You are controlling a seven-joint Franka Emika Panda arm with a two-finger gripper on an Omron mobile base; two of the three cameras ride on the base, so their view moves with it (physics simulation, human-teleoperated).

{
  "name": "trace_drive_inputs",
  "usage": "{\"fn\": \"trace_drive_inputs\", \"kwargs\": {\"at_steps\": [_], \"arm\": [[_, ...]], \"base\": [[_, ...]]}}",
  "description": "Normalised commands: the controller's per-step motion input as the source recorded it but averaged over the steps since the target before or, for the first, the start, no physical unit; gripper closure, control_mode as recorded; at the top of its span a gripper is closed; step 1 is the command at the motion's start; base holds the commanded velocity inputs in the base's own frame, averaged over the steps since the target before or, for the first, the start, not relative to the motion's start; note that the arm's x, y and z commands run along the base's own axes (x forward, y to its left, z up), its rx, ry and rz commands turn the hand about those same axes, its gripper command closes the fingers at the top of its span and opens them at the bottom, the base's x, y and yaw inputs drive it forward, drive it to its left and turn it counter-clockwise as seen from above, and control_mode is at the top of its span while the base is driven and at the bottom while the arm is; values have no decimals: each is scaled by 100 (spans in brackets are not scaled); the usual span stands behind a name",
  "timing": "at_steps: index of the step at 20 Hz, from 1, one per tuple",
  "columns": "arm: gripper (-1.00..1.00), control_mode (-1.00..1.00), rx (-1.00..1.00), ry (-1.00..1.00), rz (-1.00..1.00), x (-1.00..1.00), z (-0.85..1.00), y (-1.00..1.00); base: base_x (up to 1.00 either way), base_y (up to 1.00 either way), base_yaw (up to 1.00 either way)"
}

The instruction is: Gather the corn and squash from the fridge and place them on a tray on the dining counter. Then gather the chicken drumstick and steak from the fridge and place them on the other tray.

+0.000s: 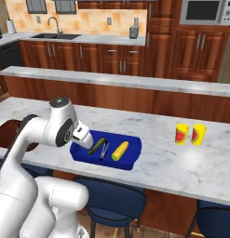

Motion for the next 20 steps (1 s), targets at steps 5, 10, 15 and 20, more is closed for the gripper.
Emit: {"fn": "trace_drive_inputs", "kwargs": {"at_steps": [5, 10, 15, 20], "arm": [[-100, -100, -6, -2, 16, -69, 54, 3], [-100, -100, -5, 0, 27, -75, 24, 24], [-100, -100, 0, 0, 1, -53, 2, 23], [-100, 100, 0, 0, 0, -4, -3, 0]], "base": [[0, 0, 0], [0, 0, 0], [0, 0, 0], [-7, 5, 0]]}}
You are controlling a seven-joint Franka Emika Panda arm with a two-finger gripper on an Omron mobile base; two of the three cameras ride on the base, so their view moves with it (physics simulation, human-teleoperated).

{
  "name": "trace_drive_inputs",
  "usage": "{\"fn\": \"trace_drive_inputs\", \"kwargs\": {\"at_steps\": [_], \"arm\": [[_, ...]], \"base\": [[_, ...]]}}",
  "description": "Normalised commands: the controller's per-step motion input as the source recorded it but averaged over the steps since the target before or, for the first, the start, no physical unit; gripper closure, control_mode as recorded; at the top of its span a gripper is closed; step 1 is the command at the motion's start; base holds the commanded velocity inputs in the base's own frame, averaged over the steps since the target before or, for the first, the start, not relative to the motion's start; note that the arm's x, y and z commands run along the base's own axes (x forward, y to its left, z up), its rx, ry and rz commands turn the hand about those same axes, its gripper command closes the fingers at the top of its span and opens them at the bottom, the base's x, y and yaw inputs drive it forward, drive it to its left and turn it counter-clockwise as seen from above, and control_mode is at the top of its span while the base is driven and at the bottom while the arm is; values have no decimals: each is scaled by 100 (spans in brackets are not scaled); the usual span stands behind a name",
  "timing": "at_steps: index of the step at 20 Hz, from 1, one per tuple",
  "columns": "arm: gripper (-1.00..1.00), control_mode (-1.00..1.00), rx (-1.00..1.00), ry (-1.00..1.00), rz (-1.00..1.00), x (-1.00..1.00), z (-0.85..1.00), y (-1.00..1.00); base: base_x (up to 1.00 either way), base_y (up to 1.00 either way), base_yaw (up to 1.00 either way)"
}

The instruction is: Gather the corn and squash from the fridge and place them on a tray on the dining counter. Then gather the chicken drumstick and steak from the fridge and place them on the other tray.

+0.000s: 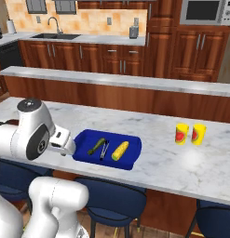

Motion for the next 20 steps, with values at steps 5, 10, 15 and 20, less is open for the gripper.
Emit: {"fn": "trace_drive_inputs", "kwargs": {"at_steps": [5, 10, 15, 20], "arm": [[-100, 100, 0, 0, 0, 0, 0, 0], [-100, 100, 0, 0, 0, 0, 0, 0], [-100, 100, 0, 0, 0, 0, 0, 0], [-100, 100, 0, 0, 0, 0, 0, 0]], "base": [[-51, 95, 0], [-38, 100, 0], [-4, 100, 7], [0, 100, 9]]}}
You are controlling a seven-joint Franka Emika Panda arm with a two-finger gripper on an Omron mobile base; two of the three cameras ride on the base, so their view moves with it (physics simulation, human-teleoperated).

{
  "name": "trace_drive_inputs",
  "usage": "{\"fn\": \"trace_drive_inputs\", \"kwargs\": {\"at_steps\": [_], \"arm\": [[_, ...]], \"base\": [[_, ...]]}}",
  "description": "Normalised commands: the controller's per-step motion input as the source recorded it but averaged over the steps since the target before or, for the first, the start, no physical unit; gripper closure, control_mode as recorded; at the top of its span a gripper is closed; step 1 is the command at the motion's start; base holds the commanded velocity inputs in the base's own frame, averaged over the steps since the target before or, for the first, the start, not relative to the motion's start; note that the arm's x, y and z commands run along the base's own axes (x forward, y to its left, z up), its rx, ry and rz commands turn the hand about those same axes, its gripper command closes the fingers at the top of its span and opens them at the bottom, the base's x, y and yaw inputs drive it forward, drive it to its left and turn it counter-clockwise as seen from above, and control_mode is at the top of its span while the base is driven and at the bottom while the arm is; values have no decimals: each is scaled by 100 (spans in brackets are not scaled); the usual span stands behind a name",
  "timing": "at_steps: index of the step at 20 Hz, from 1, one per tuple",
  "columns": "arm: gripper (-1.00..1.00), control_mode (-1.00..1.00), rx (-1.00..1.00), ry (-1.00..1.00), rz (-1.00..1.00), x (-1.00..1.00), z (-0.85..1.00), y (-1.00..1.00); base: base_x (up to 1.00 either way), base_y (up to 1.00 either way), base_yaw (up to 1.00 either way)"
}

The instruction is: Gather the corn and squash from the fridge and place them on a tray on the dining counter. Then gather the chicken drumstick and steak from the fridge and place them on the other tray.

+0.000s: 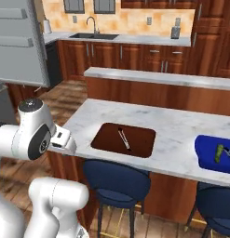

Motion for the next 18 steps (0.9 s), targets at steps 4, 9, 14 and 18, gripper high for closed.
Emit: {"fn": "trace_drive_inputs", "kwargs": {"at_steps": [4, 9, 14, 18], "arm": [[-100, 100, 0, 0, 0, 0, 0, 0], [-100, 100, 0, 0, 0, 0, 0, 0], [-100, 100, 0, 0, 0, 0, 0, 0], [-100, 100, 0, 0, 0, 0, 0, 0]], "base": [[6, 100, 9], [21, 100, 10], [40, 100, 12], [83, 93, 12]]}}
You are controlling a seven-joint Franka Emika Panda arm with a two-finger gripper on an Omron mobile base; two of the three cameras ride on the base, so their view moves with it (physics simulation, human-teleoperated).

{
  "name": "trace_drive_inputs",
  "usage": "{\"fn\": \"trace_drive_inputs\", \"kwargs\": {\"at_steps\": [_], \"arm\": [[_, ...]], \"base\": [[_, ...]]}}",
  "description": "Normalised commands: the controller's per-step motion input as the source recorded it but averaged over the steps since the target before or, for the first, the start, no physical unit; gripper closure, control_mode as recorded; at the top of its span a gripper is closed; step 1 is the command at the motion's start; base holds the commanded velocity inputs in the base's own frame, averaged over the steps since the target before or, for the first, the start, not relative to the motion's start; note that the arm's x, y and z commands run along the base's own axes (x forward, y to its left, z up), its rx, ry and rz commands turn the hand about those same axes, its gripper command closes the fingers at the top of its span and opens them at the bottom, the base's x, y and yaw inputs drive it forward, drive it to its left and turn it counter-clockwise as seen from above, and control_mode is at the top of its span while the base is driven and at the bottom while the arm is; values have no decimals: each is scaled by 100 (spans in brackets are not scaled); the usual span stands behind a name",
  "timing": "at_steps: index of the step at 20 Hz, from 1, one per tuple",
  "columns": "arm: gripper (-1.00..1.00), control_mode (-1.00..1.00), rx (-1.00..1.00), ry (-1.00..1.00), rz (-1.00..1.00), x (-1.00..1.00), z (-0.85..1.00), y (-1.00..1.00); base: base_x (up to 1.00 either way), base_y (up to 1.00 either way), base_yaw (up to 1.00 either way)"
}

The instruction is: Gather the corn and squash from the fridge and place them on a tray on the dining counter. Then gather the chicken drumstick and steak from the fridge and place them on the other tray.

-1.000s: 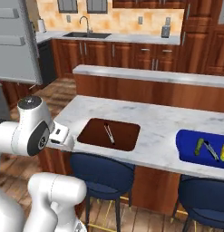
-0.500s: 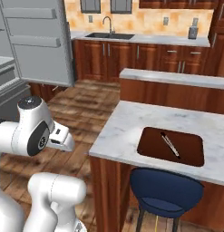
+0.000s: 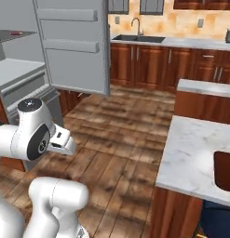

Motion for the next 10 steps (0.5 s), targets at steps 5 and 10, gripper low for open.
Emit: {"fn": "trace_drive_inputs", "kwargs": {"at_steps": [5, 10], "arm": [[-100, 100, 0, 0, 0, 0, 0, 0], [-100, 100, 0, 0, 0, 0, 0, 0]], "base": [[100, 52, 17], [100, 37, 23]]}}
